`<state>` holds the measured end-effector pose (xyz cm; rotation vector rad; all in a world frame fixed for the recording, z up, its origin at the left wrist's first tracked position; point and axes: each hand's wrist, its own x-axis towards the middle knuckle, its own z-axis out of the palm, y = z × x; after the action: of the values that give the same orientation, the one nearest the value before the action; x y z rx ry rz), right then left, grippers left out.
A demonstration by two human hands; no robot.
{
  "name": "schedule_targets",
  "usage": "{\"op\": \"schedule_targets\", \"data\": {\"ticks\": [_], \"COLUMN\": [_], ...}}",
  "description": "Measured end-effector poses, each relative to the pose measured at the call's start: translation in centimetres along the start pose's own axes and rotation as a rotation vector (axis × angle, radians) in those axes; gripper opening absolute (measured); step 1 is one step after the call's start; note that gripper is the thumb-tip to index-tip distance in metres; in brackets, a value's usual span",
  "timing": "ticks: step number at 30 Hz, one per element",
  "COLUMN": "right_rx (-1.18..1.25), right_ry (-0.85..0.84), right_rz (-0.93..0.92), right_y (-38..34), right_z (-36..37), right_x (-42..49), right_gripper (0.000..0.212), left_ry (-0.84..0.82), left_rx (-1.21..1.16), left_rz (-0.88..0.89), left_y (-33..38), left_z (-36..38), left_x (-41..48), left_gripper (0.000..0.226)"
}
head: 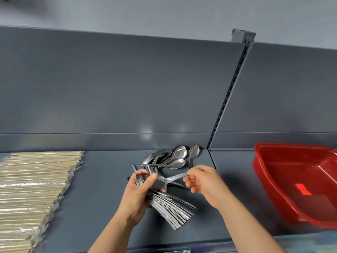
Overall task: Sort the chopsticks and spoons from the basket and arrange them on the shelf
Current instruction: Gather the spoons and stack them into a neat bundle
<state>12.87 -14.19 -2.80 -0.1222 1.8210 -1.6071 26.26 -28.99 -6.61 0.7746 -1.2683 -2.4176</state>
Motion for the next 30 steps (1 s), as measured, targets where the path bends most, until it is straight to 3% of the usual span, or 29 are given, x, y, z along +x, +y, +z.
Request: {"op": "schedule_targets", "data": {"ticks": [2,6,11,14,16,18,21,24,27,30], "right_rx": [-0.077,-0.260,-0.205,-0.260,-0.272,-0.357,-0.684,-0.967,-1.052,-0.978], "right_ry": [-0.045,-0.190,-0.351,-0.439,-0.308,-0.030,0.254,0.349,0.372,0.407], "right_rz": [0.001,-0.020,0.004,-0.039,-0.069,-0.135,-0.213,-0.201,-0.179,-0.165], "right_y": [0.6,1.5,1.7,1.6,1.8,2.3,2.4,2.5,2.5,2.1], "right_z": [0.1,0.2,0.8,0.6,0.2,-0.7,-1.6,-0.9,-0.5,-1.4], "right_x": [-0.6,-1.4,-1.9,-1.8,-0.8,1.2,3.8,5.0,6.2,6.7], "right_gripper": [0.011,0.007,0.030,0.039,0.025,0.014,0.032,0.050,0.041,0.035], "left_ry": [0.031,0.075,0.114,0.144,0.172,0.185,0.197,0.163,0.149,0.128], "left_rx": [0.038,0.031,-0.150,-0.175,-0.174,-0.160,-0.108,-0.085,-0.075,-0.062], "left_rz": [0.025,0.119,0.245,0.288,0.288,0.269,0.251,0.242,0.220,0.202], "left_y": [-0.3,-0.5,-0.4,-0.4,-0.1,0.0,0.2,0.3,0.3,0.5], "left_z": [-0.1,-0.4,-0.1,0.0,-0.2,-0.5,-0.8,-0.6,-0.3,-0.1], "left_x": [0.4,1.2,1.4,1.6,1.9,2.2,2.7,3.0,3.2,3.6], "left_gripper": [0.046,0.022,0.043,0.038,0.025,0.014,0.025,0.030,0.032,0.034]}}
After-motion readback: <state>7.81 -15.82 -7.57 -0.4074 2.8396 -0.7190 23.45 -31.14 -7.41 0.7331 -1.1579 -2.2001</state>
